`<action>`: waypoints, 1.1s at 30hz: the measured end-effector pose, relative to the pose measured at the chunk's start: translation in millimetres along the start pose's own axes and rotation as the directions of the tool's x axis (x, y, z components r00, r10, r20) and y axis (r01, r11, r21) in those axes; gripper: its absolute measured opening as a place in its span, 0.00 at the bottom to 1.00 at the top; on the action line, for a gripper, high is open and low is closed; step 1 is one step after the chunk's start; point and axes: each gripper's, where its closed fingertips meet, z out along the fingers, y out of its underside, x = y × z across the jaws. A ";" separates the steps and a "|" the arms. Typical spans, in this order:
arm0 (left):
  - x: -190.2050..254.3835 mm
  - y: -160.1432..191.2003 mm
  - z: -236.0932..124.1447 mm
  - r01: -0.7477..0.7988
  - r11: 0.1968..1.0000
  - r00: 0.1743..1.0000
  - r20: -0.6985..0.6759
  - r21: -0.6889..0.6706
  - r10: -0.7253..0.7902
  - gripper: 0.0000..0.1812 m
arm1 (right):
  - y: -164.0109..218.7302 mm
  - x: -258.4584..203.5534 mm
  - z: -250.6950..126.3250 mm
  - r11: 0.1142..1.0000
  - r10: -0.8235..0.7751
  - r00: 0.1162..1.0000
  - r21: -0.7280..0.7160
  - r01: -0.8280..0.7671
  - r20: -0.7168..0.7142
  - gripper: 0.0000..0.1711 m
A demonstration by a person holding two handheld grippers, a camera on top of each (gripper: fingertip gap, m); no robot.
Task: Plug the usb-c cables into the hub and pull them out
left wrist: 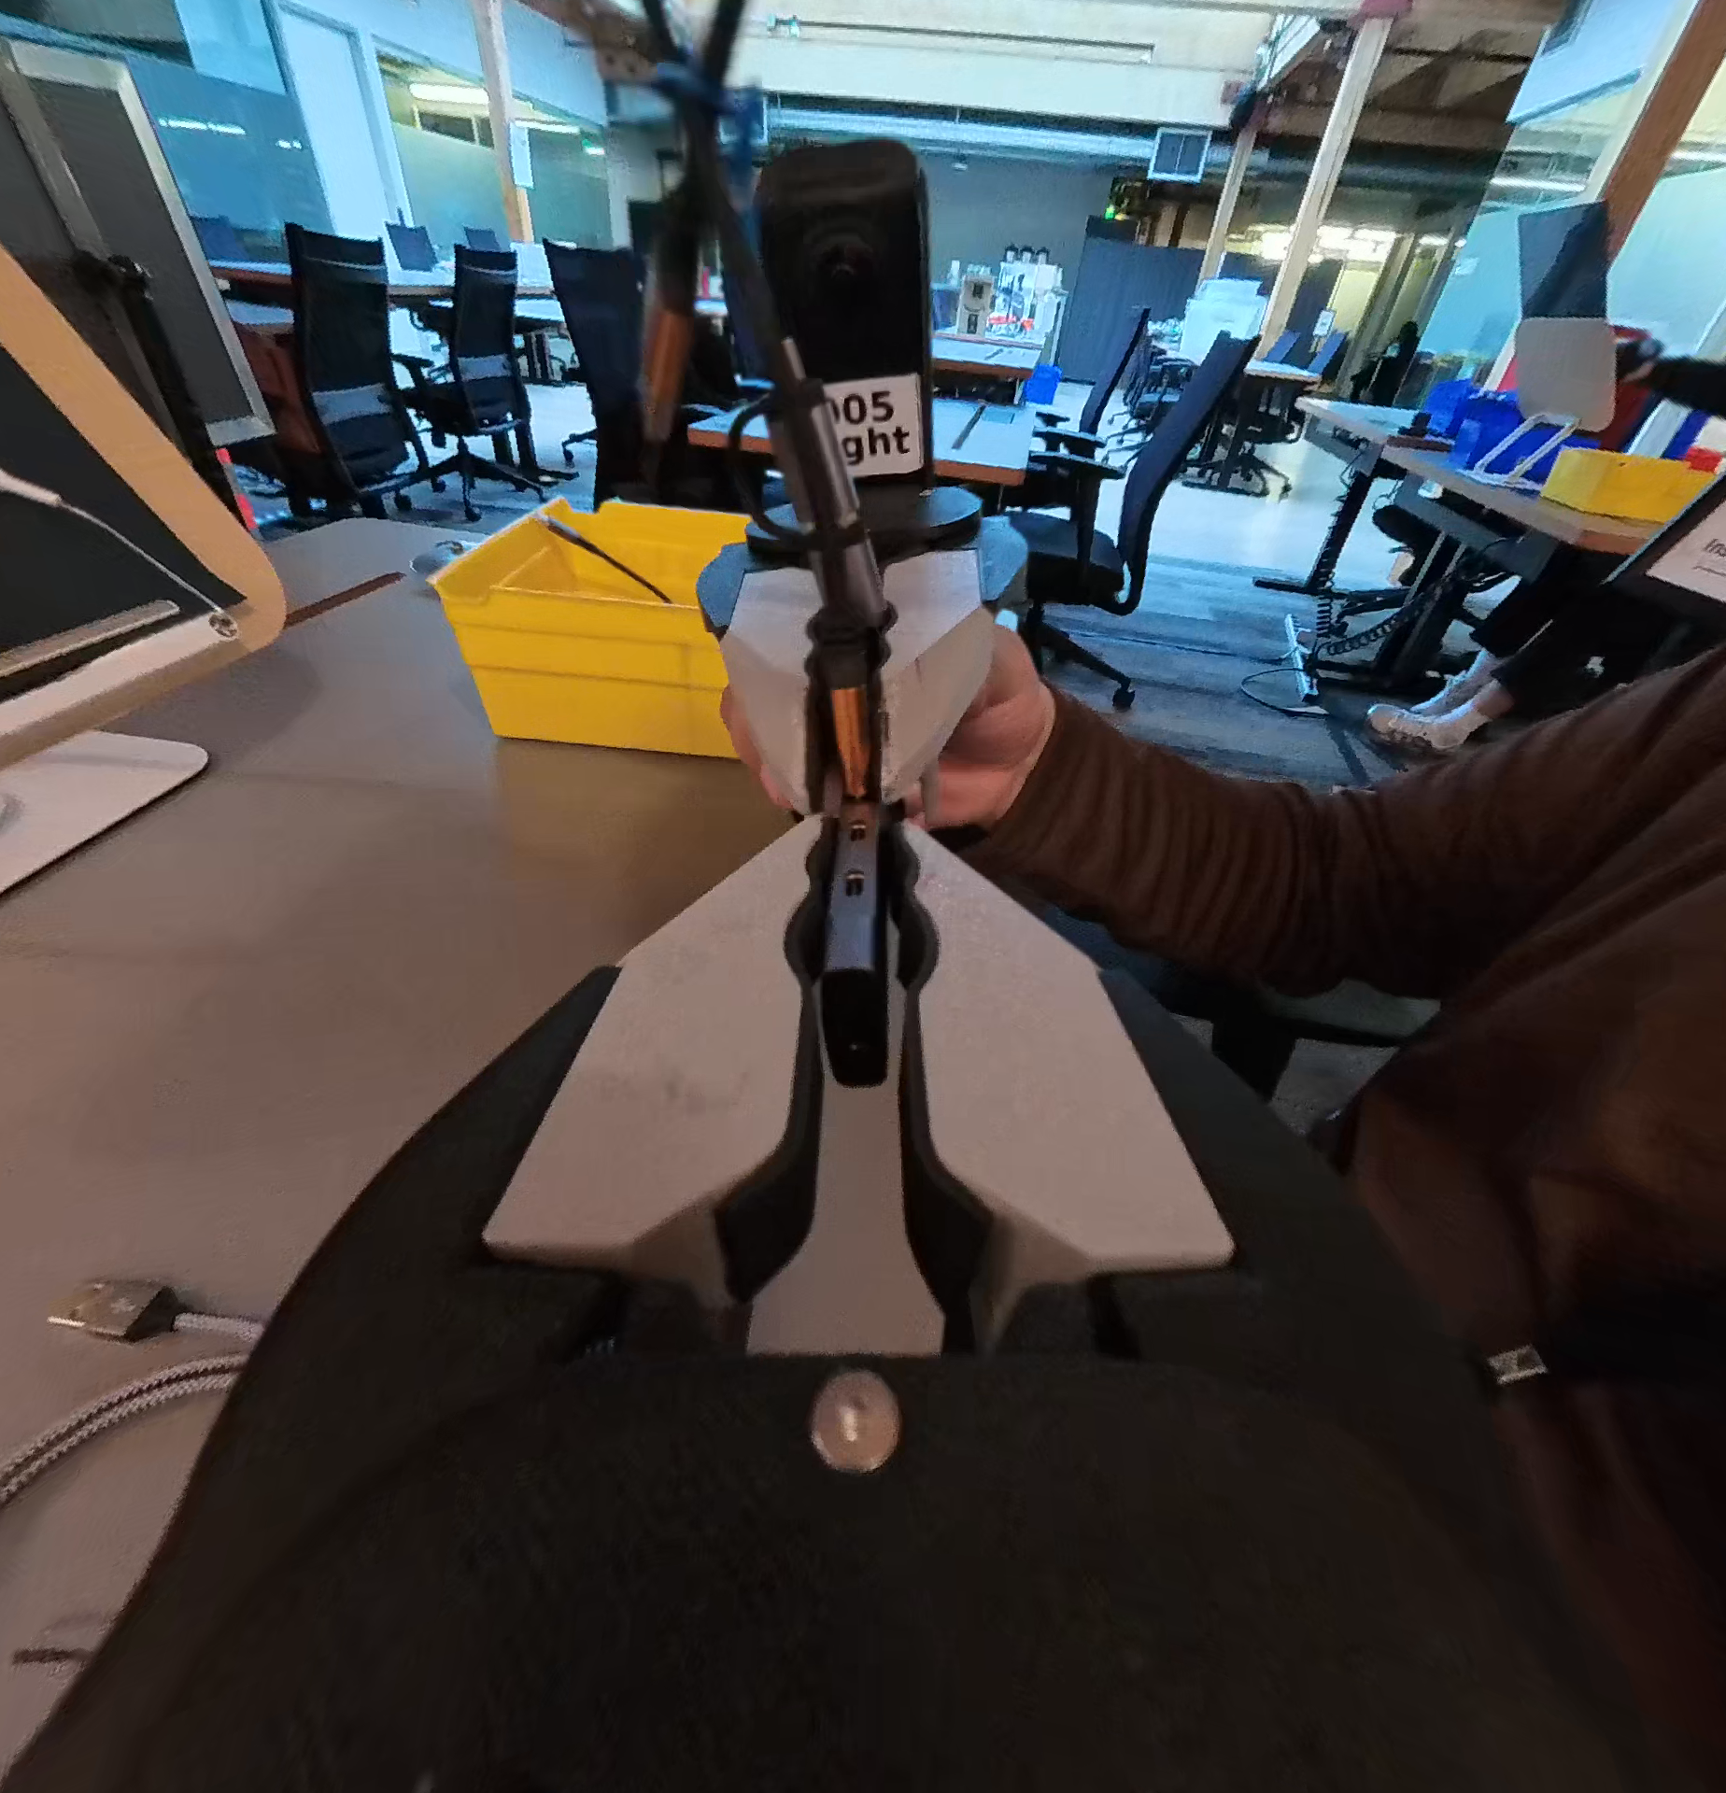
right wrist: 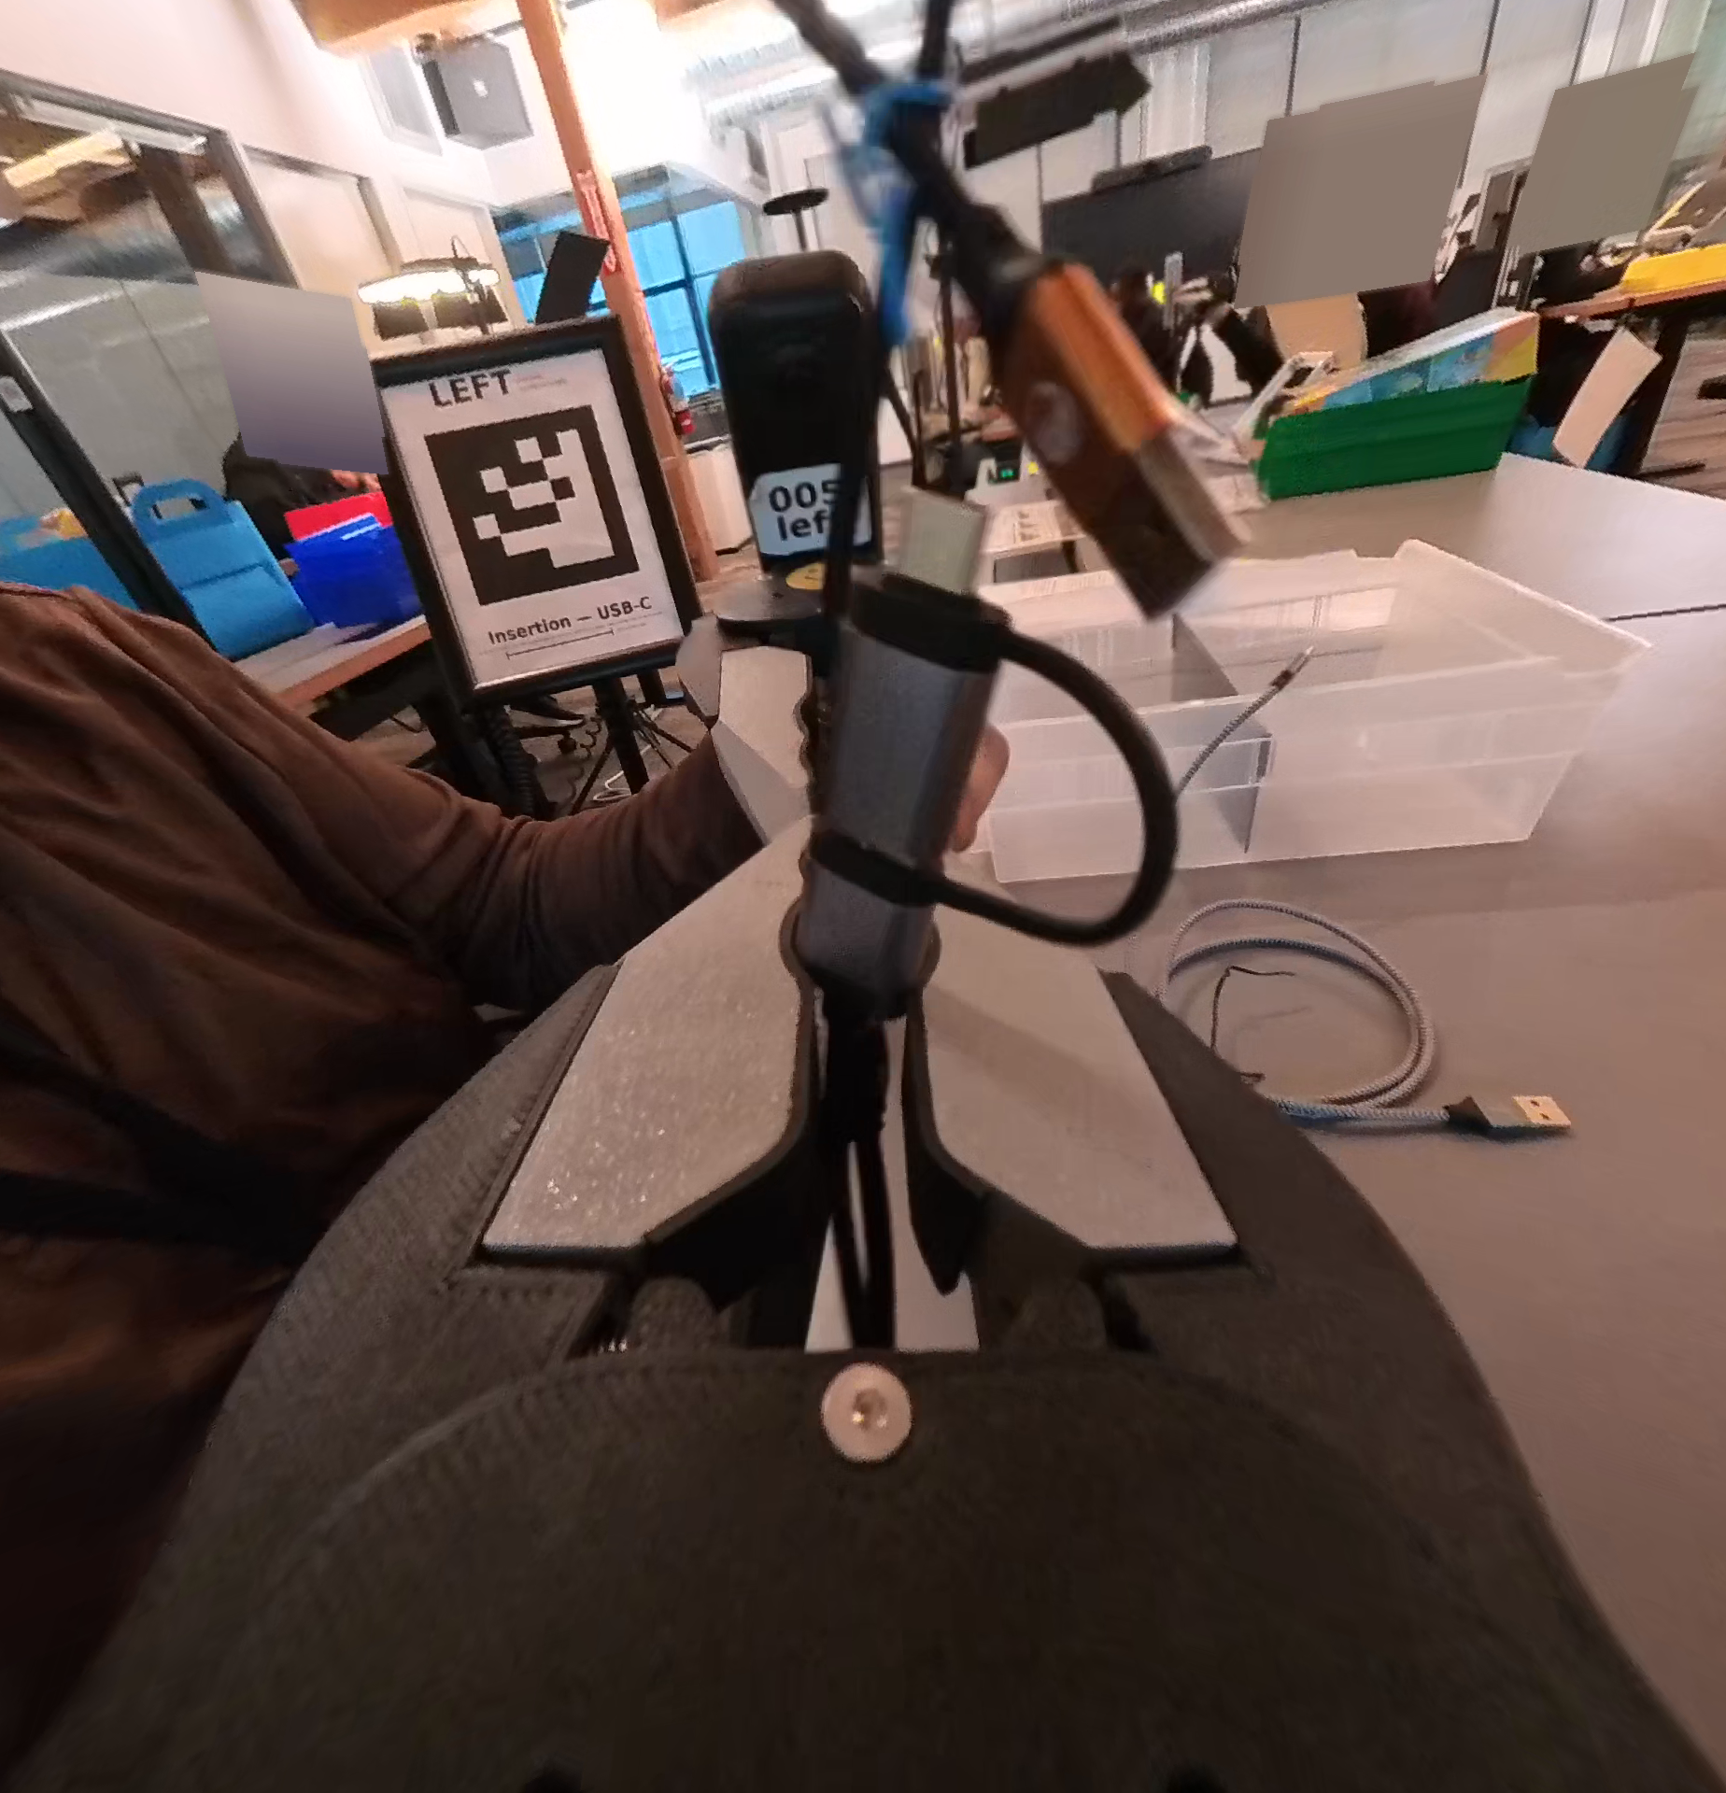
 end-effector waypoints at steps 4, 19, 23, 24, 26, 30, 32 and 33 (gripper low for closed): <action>-4.5 -2.8 -0.7 -0.047 0.999 0.997 0.062 -0.017 0.048 0.04 | -3.1 2.9 -8.2 0.999 -0.043 0.997 -0.023 0.042 -0.057 0.06; -0.5 -1.8 5.6 -0.015 1.000 0.998 0.055 -0.020 0.016 0.04 | -2.1 3.9 -14.5 0.984 -0.163 0.978 -0.094 0.152 -0.132 0.07; -4.5 -1.8 6.4 0.007 1.000 0.998 0.062 -0.007 -0.007 0.04 | -4.3 8.8 -15.3 0.980 -0.191 0.966 -0.090 0.178 -0.172 0.07; -5.8 -2.3 6.4 0.016 1.000 0.998 0.066 0.001 -0.016 0.04 | -5.6 9.8 -14.7 0.981 -0.192 0.965 -0.077 0.180 -0.181 0.07; -7.7 -2.3 6.9 0.036 0.999 0.997 0.074 0.010 -0.036 0.04 | -6.5 12.7 -13.9 0.982 -0.186 0.963 -0.052 0.180 -0.192 0.07; -11.2 -4.8 6.2 0.037 0.999 0.995 0.094 0.019 -0.038 0.04 | -14.9 16.1 -17.4 0.983 -0.176 0.961 0.009 0.182 -0.215 0.07; -12.4 -6.7 3.1 0.026 0.999 0.994 0.108 0.021 -0.028 0.04 | -19.3 22.9 -26.7 0.986 -0.162 0.949 -0.002 0.167 -0.271 0.07; -15.2 -6.5 0.8 0.010 1.000 0.991 0.133 0.014 -0.012 0.04 | -20.4 31.2 -36.5 0.987 -0.159 0.931 -0.025 0.159 -0.328 0.13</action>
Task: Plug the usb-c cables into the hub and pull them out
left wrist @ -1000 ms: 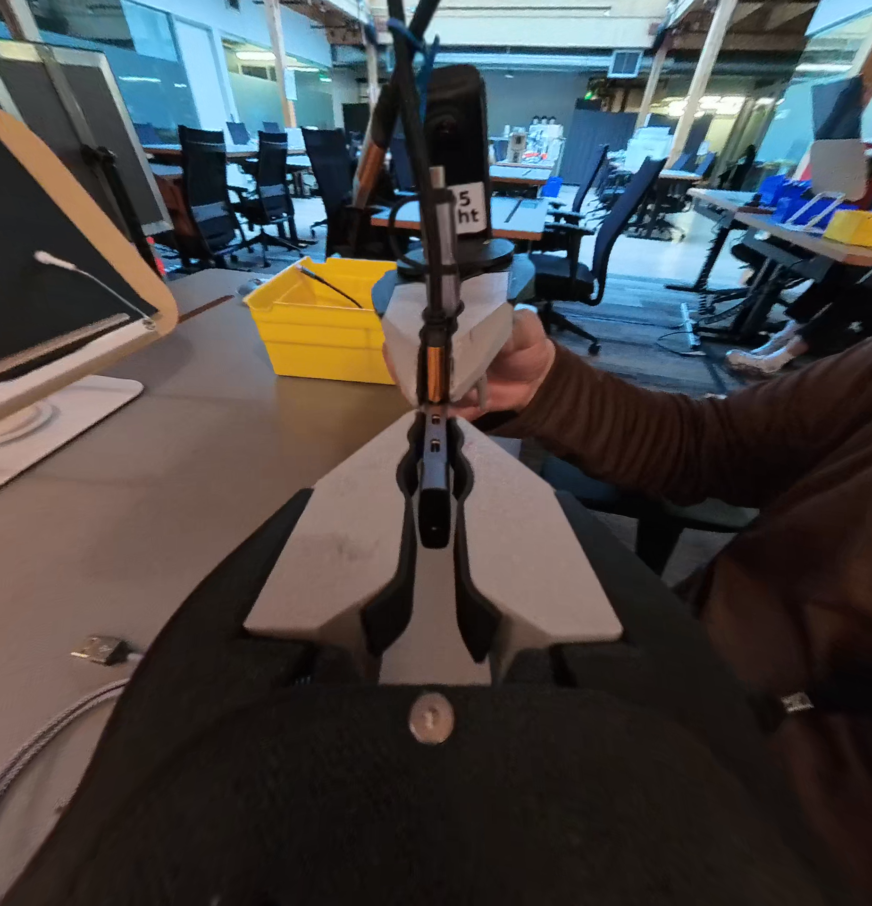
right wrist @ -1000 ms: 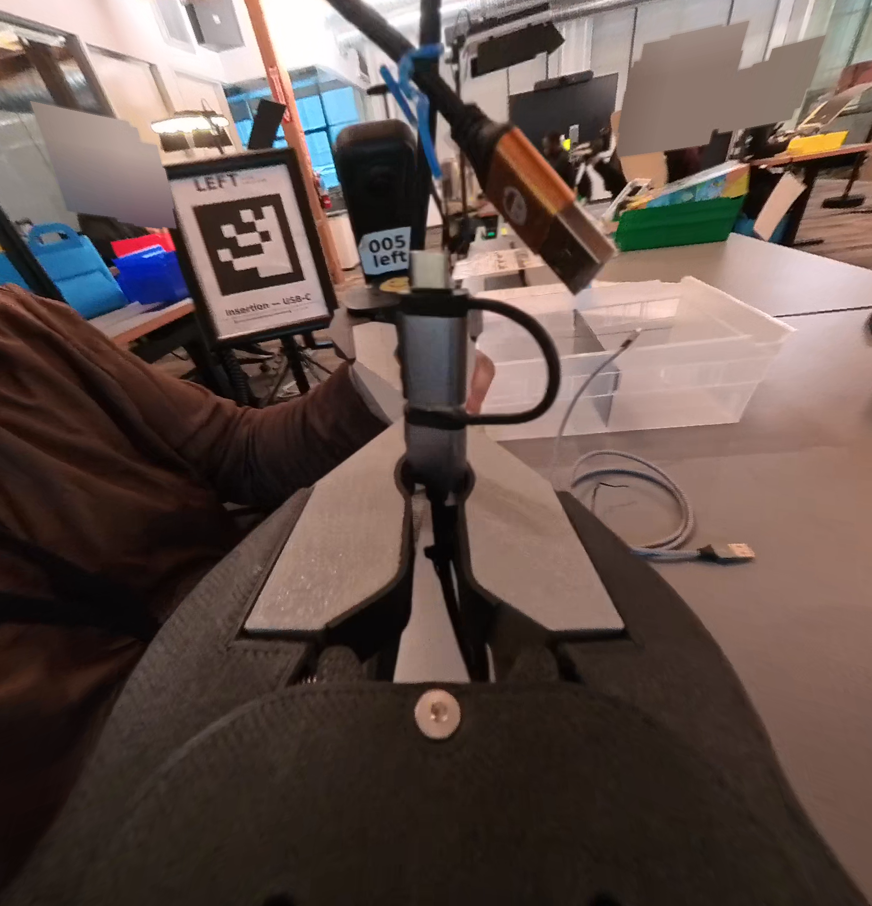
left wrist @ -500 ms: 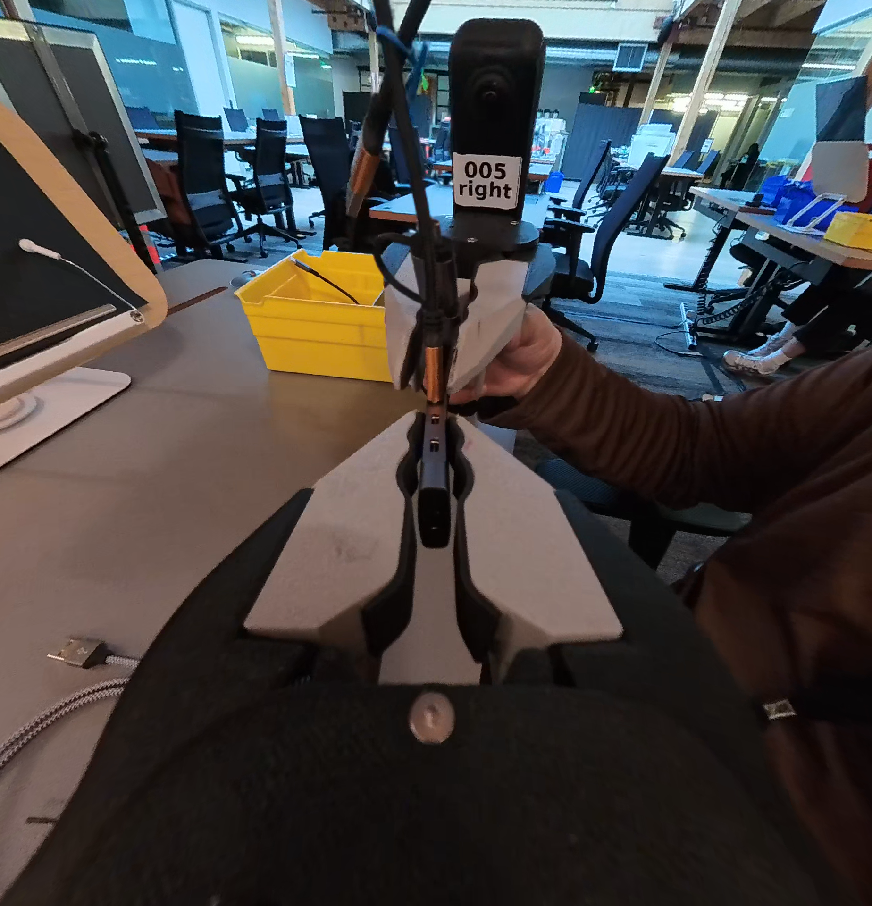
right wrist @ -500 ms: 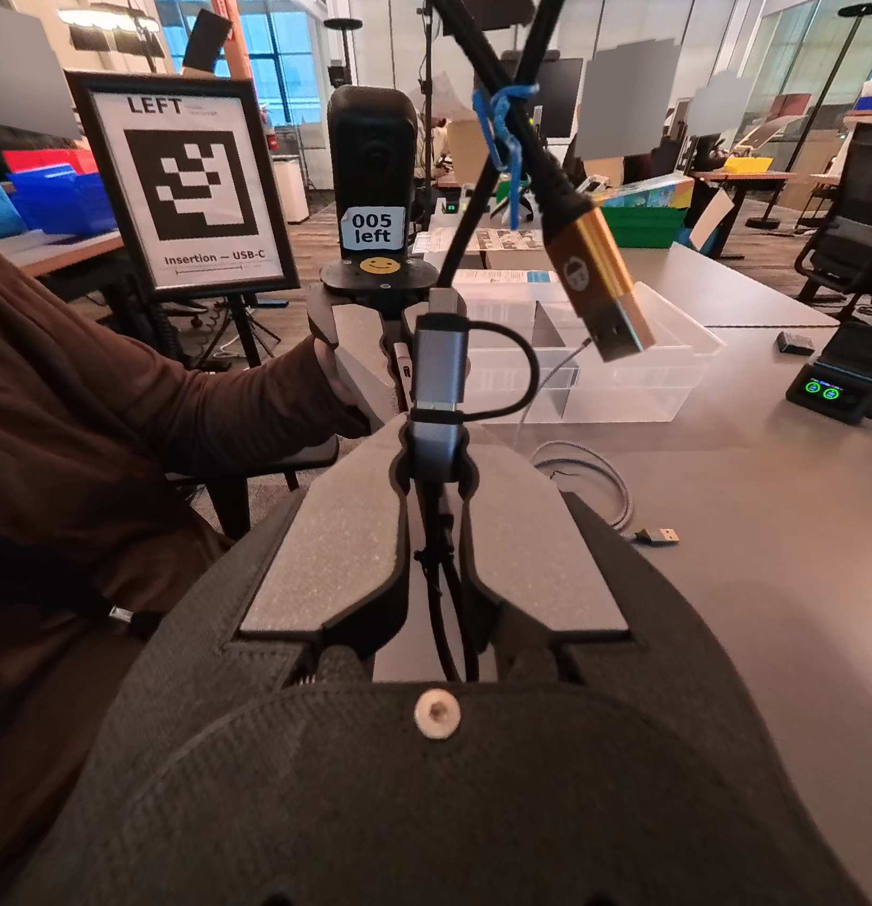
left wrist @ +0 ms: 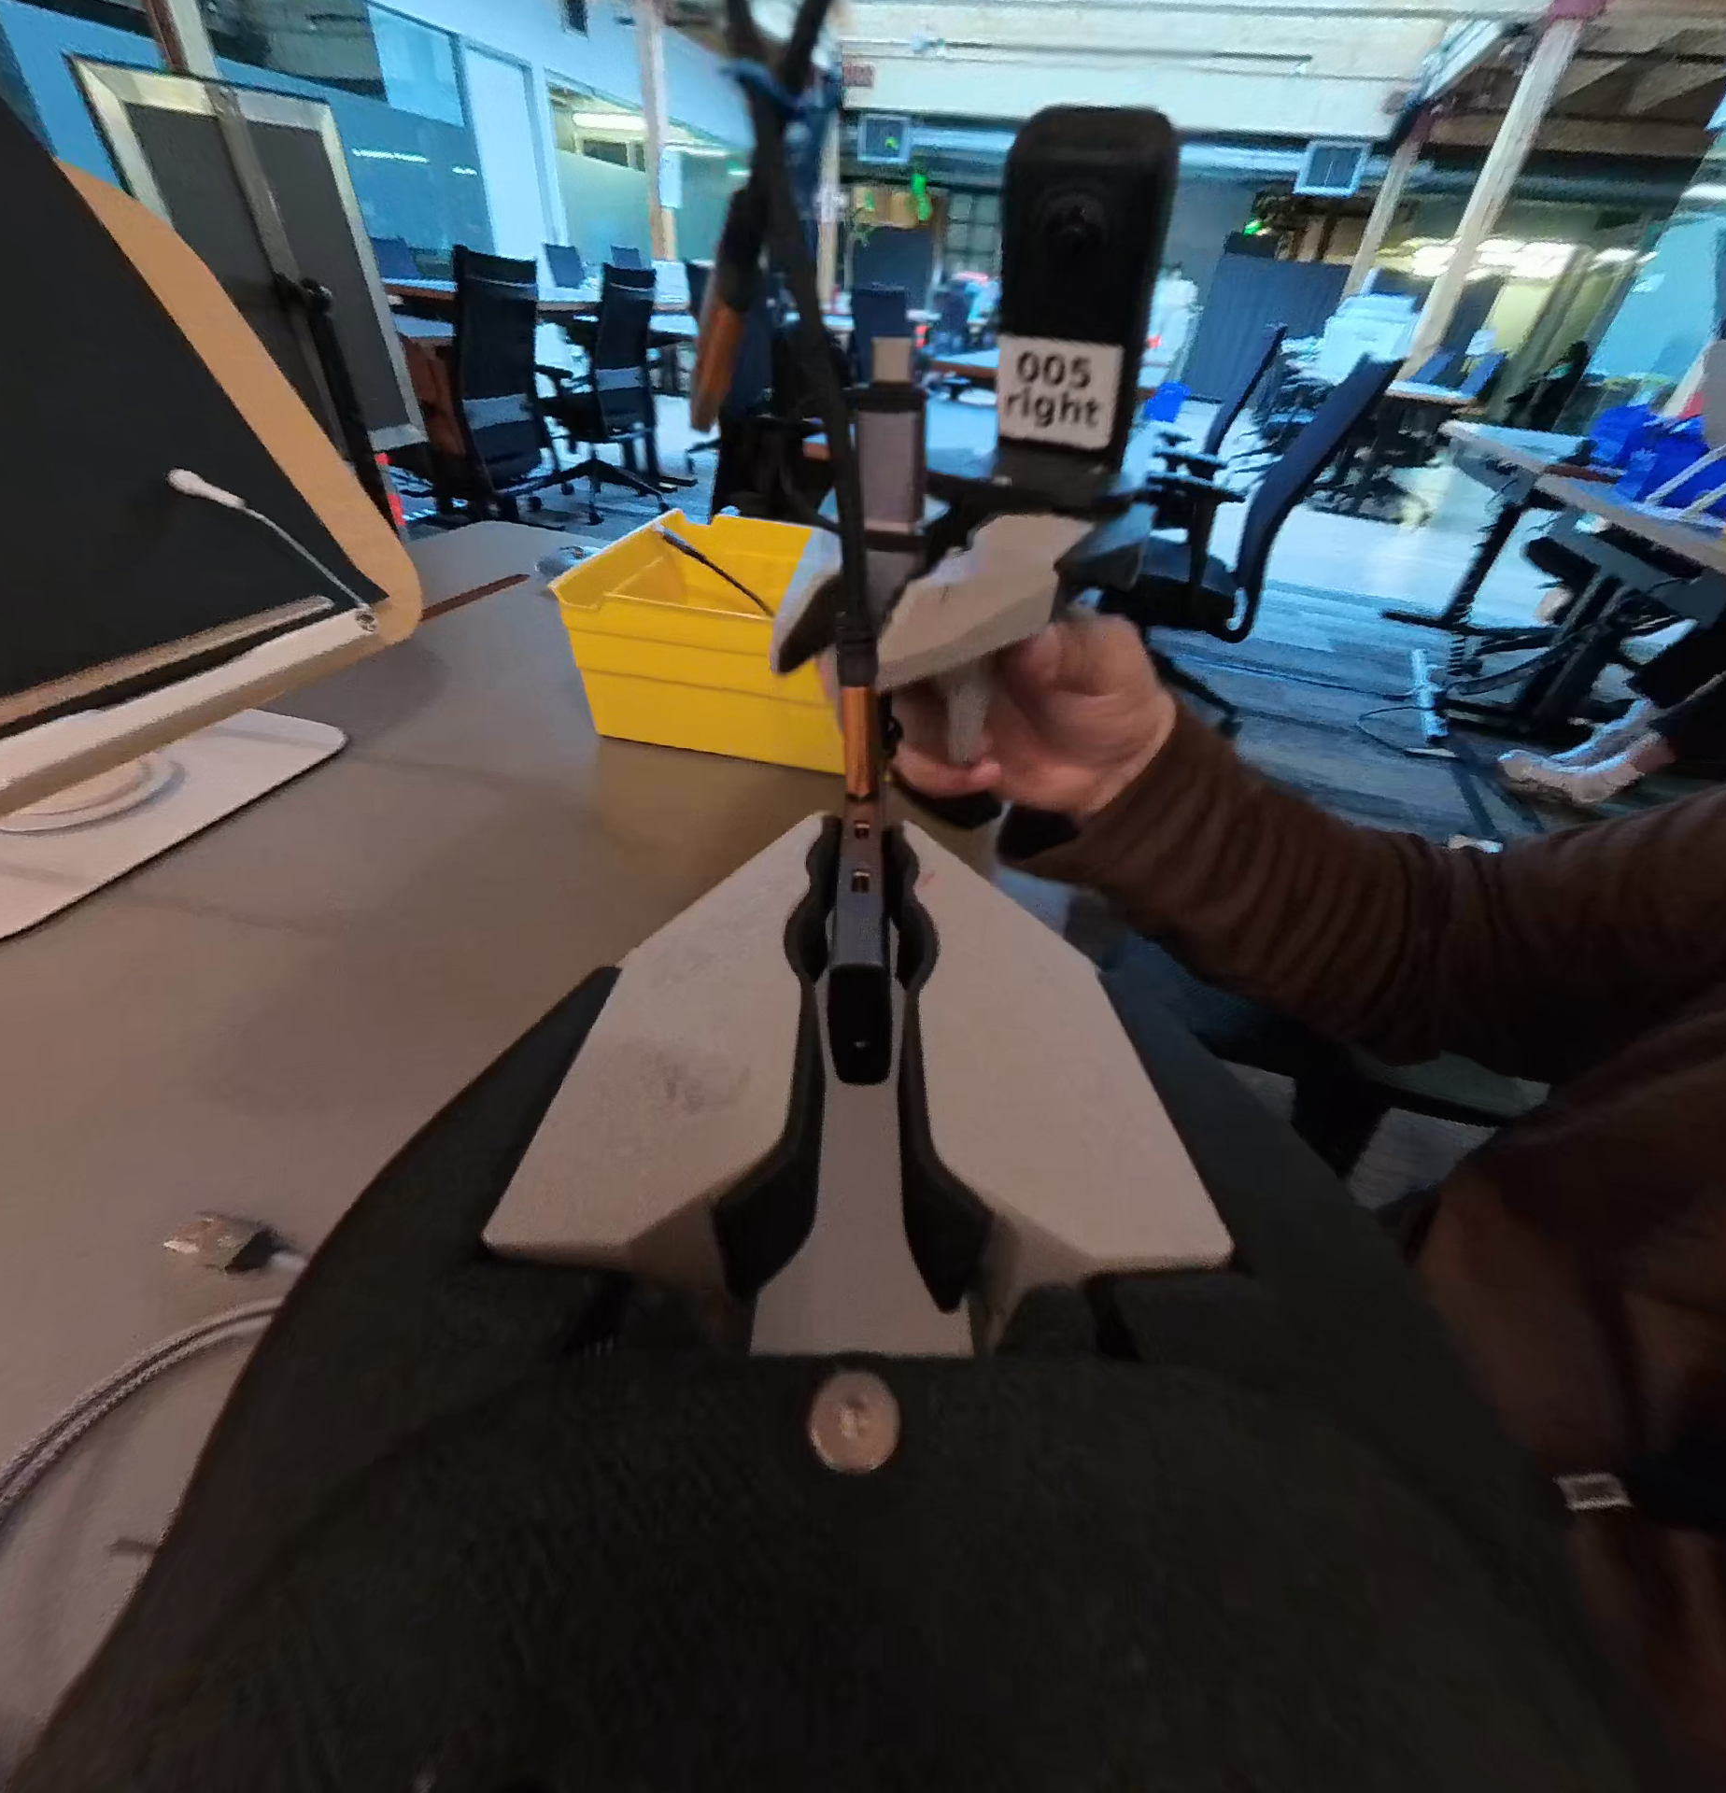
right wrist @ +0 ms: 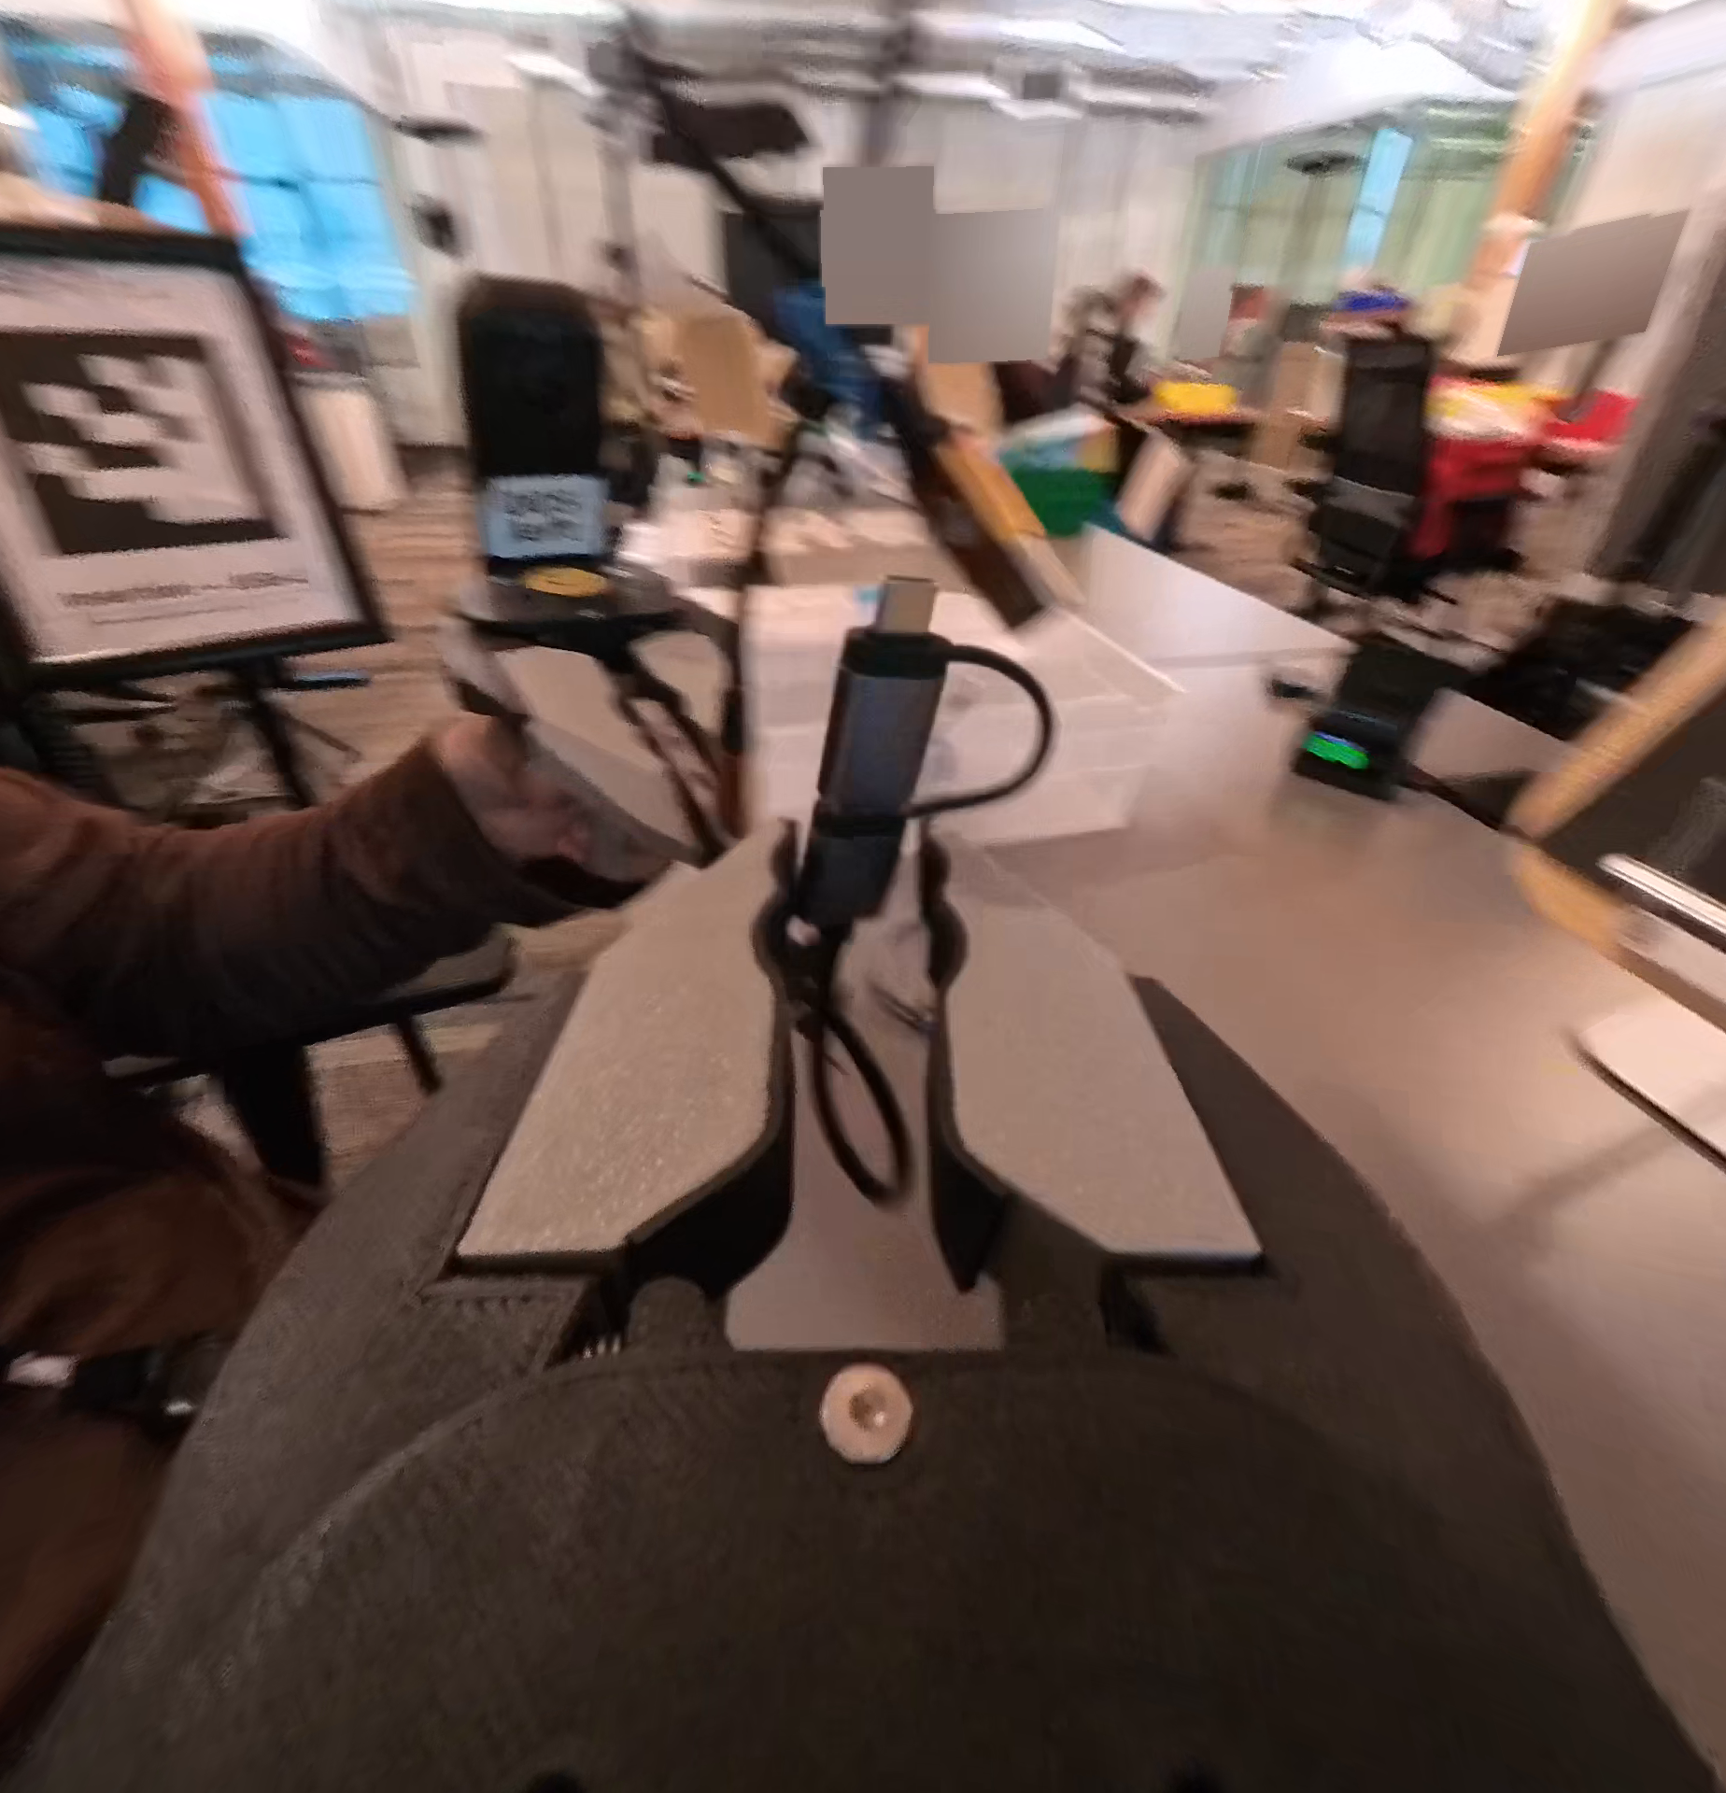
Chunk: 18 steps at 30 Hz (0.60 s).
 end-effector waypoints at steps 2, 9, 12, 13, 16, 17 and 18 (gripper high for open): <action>-6.6 -1.4 -4.2 -0.025 1.000 0.999 0.047 -0.007 0.026 0.04 | 6.1 38.4 -20.7 0.997 0.011 0.976 -0.069 -0.027 -0.217 0.27; -16.2 8.5 4.1 -0.082 0.994 0.986 0.142 -0.072 0.092 0.04 | 42.3 71.7 -56.6 0.925 0.045 0.874 -0.310 -0.219 -0.484 0.53; -33.6 2.1 -5.8 -0.106 0.992 0.960 0.252 -0.062 0.119 0.04 | 45.9 56.8 -63.8 0.901 0.030 0.900 -0.378 -0.212 -0.435 0.44; -35.5 -0.3 -9.3 -0.106 0.993 0.959 0.258 -0.052 0.116 0.04 | 38.4 54.7 -65.4 0.916 0.046 0.903 -0.342 -0.209 -0.427 0.43; -31.3 -1.7 -11.4 -0.061 0.998 0.977 0.205 -0.027 0.065 0.04 | 5.8 20.6 -54.0 0.967 0.104 0.967 -0.203 -0.153 -0.234 0.31; -30.7 -0.9 -10.6 -0.055 0.998 0.979 0.196 -0.026 0.059 0.04 | -4.4 -0.9 -47.0 0.978 0.113 0.987 -0.163 -0.131 -0.112 0.25; -29.1 1.0 -9.0 -0.050 0.998 0.982 0.182 -0.032 0.055 0.04 | -12.4 -22.2 -40.9 0.985 0.114 0.993 -0.131 -0.113 0.005 0.21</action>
